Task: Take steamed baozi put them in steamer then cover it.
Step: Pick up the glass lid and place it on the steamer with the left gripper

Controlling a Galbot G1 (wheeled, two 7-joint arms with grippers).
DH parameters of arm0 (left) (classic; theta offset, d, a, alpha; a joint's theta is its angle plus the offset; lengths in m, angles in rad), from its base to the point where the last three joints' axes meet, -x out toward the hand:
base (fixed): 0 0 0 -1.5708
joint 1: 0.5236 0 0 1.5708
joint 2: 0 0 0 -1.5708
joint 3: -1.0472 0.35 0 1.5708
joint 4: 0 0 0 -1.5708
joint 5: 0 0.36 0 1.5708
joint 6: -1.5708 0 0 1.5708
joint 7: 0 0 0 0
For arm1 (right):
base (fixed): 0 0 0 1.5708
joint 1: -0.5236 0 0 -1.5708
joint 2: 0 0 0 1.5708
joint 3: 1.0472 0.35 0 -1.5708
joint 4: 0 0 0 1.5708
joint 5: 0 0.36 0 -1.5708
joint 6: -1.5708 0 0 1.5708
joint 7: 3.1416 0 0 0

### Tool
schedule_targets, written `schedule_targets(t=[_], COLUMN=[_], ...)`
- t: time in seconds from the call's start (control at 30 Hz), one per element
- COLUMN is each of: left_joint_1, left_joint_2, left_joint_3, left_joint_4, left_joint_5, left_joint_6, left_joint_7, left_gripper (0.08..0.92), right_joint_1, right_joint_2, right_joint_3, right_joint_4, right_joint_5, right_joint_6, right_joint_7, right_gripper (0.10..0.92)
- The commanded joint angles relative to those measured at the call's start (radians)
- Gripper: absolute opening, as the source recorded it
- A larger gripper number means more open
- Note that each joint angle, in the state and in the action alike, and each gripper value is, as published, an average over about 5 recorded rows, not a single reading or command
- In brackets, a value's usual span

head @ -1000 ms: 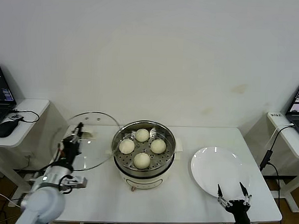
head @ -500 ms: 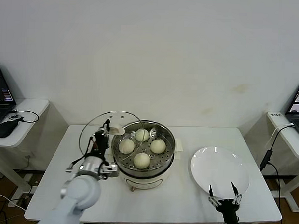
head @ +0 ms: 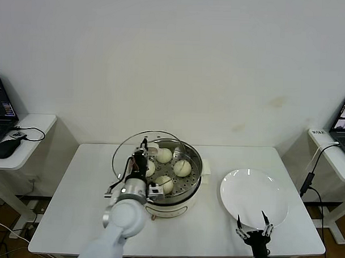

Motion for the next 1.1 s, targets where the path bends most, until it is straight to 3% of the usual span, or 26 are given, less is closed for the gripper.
schedule_targets(t=[0.03,0.53,1.1], left_joint_1=[-0.007,0.006,0.034], left_joint_2=[-0.138,-0.189,-0.200], left_joint_3=[0.048,0.052,0.037], left_joint_4=[0.032,0.117,0.128], left_joint_5=[0.150,0.223,0.250], left_joint_6=[0.002,-0.022,-0.038], left_joint_7=[0.030,0.023,0.013], left_gripper=[0.127,0.127,0.127], right_joint_1=[0.004,-0.002,-0.009], right_joint_2=[0.007,0.006,0.006], right_joint_3=[-0.009,-0.022,-0.033], right_joint_4=[-0.018,-0.025,-0.025], right_joint_5=[-0.044,-0.051,-0.053], right_joint_6=[0.005,0.009,0.012], right_joint_7=[0.012,0.010,0.008], right_gripper=[0.823,0.823,0.823])
